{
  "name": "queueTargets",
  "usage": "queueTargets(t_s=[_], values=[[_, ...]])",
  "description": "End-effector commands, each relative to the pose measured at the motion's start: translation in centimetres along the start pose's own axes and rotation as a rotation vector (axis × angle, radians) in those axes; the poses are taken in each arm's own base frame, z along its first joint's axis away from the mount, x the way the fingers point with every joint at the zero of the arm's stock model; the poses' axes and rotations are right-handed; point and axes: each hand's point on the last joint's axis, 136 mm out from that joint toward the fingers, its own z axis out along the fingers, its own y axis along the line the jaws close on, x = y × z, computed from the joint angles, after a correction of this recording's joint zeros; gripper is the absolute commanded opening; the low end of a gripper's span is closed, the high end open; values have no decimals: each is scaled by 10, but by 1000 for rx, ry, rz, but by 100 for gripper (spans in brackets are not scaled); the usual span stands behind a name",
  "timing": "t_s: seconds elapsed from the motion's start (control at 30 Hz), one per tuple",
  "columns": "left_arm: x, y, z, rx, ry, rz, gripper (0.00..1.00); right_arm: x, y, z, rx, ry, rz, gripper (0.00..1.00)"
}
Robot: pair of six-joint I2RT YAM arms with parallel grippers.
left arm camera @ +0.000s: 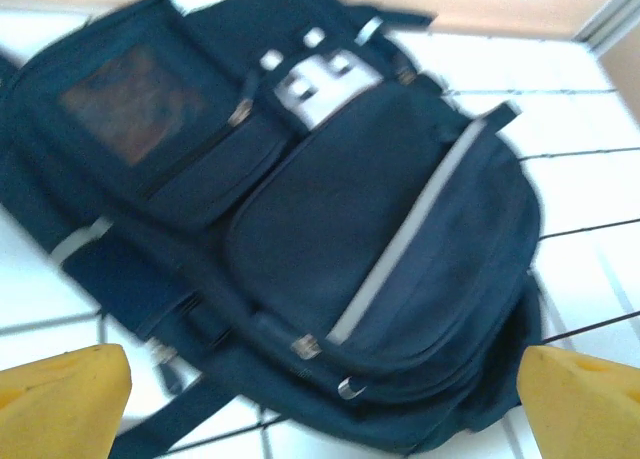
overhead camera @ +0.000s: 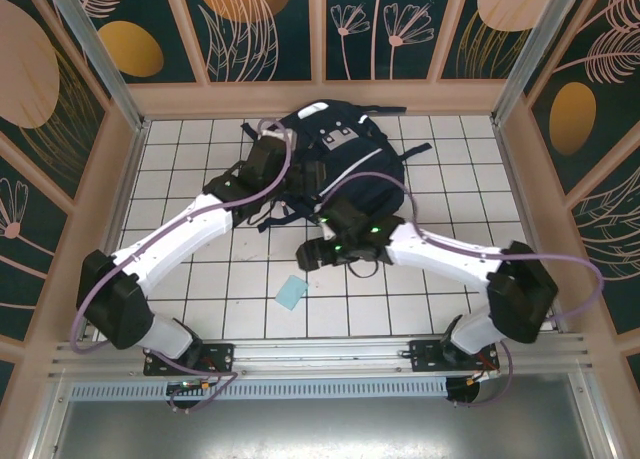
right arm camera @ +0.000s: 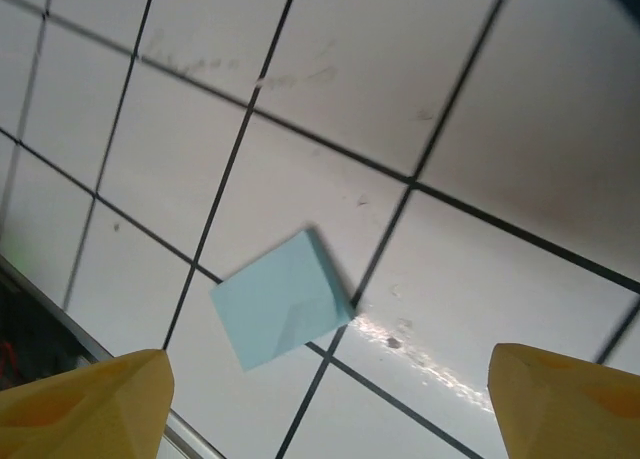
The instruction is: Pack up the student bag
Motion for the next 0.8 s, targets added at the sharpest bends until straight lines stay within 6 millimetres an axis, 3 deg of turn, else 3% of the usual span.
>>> queueTargets(t_s=[0.0,0.2,0.3,0.6,0.77], values=[[15,45,4,-81,10,-90,98,22,5,11,97,97,-73,84],[32,93,3,-102,9,-185,99,59,27,48,107,174,-3,88],[37,109,5,-105,10,-218,99,68,35,62,121,170,40,91],[31,110,2,-52,-5,-238,98,77,52,98,185,181,69,94],[23,112,-5,-63,-35,-230,98,53,55,111,230,130,31,94]])
